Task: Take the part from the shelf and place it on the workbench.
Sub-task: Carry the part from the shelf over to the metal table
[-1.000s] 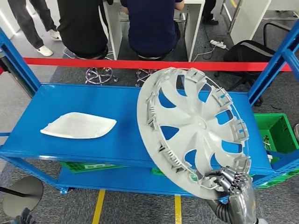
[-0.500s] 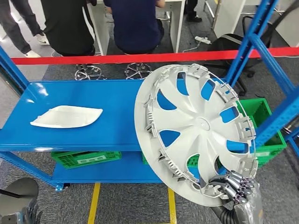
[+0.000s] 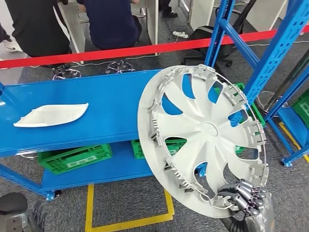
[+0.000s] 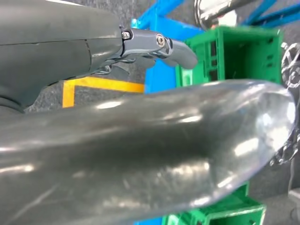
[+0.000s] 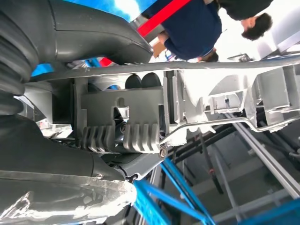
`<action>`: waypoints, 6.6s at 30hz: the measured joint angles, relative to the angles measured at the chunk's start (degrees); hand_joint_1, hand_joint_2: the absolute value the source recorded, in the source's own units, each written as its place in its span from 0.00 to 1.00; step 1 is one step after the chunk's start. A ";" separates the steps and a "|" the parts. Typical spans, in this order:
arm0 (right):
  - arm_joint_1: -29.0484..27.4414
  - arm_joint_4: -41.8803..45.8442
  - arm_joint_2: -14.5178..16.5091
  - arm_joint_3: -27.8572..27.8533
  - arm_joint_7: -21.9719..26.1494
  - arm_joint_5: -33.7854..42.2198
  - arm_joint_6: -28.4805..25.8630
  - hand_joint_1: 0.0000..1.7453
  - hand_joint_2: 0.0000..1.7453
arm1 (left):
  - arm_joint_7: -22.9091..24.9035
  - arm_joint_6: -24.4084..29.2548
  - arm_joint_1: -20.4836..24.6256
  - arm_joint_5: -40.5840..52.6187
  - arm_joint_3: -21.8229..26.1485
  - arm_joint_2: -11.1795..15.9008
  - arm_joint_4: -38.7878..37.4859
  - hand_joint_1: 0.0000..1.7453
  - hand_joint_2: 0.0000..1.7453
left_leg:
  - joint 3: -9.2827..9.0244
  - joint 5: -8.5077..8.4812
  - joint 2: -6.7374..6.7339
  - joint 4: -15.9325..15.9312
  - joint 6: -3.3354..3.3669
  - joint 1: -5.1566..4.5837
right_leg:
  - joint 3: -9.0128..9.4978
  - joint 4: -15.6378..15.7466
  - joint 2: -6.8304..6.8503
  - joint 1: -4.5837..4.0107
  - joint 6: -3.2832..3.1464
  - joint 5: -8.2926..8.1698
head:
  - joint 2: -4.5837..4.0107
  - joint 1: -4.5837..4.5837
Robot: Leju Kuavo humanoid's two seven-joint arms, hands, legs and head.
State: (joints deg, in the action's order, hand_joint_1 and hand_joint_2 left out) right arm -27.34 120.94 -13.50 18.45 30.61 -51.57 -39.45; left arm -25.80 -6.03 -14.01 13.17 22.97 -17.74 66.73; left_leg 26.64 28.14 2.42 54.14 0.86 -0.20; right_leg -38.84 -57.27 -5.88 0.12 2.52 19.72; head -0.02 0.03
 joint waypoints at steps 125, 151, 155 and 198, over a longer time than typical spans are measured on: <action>-1.78 6.50 1.79 -3.30 -24.77 -26.69 -0.02 1.00 1.00 | 5.34 18.07 -0.82 -25.90 -31.86 17.20 1.92 0.00 0.00 | 4.33 -2.11 -1.40 1.91 0.27 0.56 | 0.10 -8.72 4.03 -0.20 0.73 9.08 | -0.02 4.13; -3.35 10.68 -8.05 1.56 -48.96 -38.11 -0.04 1.00 1.00 | 6.16 17.16 0.86 -23.71 -32.55 16.69 1.84 0.00 0.00 | 4.78 -1.57 1.27 2.93 -1.11 0.87 | 4.38 -0.60 -2.90 0.29 -0.22 4.49 | -0.01 3.55; -3.41 10.80 -9.17 2.77 -50.00 -38.12 -0.04 1.00 1.00 | 6.55 17.23 0.74 -23.74 -32.58 16.78 1.84 0.00 0.00 | 4.70 -1.82 -1.74 2.51 0.22 0.74 | 0.68 -7.19 2.77 0.05 0.65 8.48 | -0.01 3.91; -5.29 13.31 -10.05 2.89 -51.33 -38.15 -0.04 1.00 1.00 | 3.68 15.29 2.97 -22.28 -32.12 16.85 -1.66 0.00 0.00 | -1.44 3.16 -2.26 4.15 -2.09 0.60 | 2.09 -2.93 5.90 0.16 -1.11 4.76 | 0.00 3.05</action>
State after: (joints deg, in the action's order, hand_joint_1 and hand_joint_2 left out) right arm -32.62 134.25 -23.56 21.34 -20.72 -89.72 -39.50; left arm -22.12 9.26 -11.04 -9.11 -9.15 -0.89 65.07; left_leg 25.20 31.31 0.16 58.29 -1.24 0.40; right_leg -36.76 -60.20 0.02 0.28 1.41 24.48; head -0.02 3.07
